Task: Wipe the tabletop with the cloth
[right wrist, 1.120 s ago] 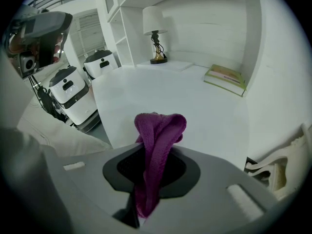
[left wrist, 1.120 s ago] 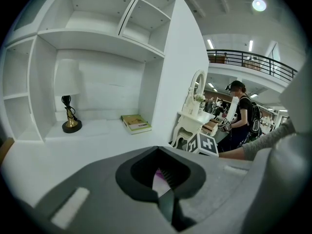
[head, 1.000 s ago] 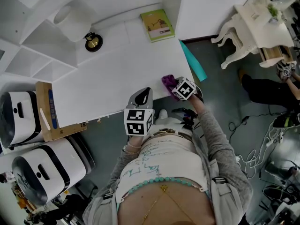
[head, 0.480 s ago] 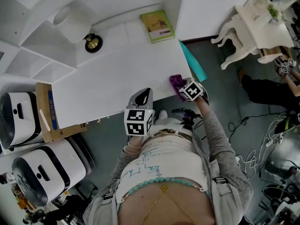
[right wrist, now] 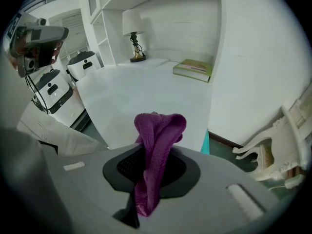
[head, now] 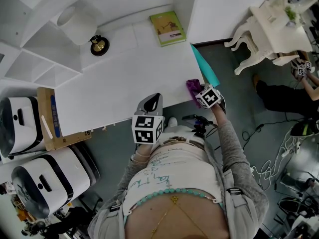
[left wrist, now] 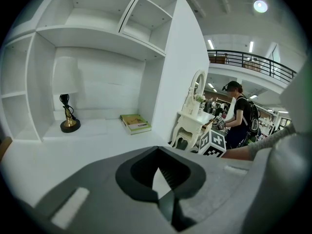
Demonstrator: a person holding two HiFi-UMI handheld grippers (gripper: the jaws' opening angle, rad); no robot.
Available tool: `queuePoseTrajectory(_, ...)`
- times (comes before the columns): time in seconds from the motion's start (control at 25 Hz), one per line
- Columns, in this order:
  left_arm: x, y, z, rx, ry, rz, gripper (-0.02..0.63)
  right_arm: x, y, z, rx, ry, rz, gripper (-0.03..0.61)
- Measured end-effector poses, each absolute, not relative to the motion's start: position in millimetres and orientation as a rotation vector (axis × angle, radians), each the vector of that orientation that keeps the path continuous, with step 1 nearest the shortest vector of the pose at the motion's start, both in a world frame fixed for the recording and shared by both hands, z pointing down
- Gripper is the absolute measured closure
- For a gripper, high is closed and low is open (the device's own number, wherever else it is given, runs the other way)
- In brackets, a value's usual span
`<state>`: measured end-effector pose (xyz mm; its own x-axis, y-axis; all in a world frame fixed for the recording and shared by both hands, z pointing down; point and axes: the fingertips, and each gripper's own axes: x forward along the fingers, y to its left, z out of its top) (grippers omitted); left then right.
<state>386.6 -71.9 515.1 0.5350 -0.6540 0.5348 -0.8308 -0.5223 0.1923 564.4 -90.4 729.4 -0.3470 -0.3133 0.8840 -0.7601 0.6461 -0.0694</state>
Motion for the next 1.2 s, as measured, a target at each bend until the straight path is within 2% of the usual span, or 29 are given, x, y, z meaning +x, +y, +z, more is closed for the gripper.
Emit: queuePoseTrajectory(1.2,360.7,-74.1,510.6,2.321,-1.278,0.517,0.609,652.1,-89.4,724.1,1.152,-1.712,0.644,0.494)
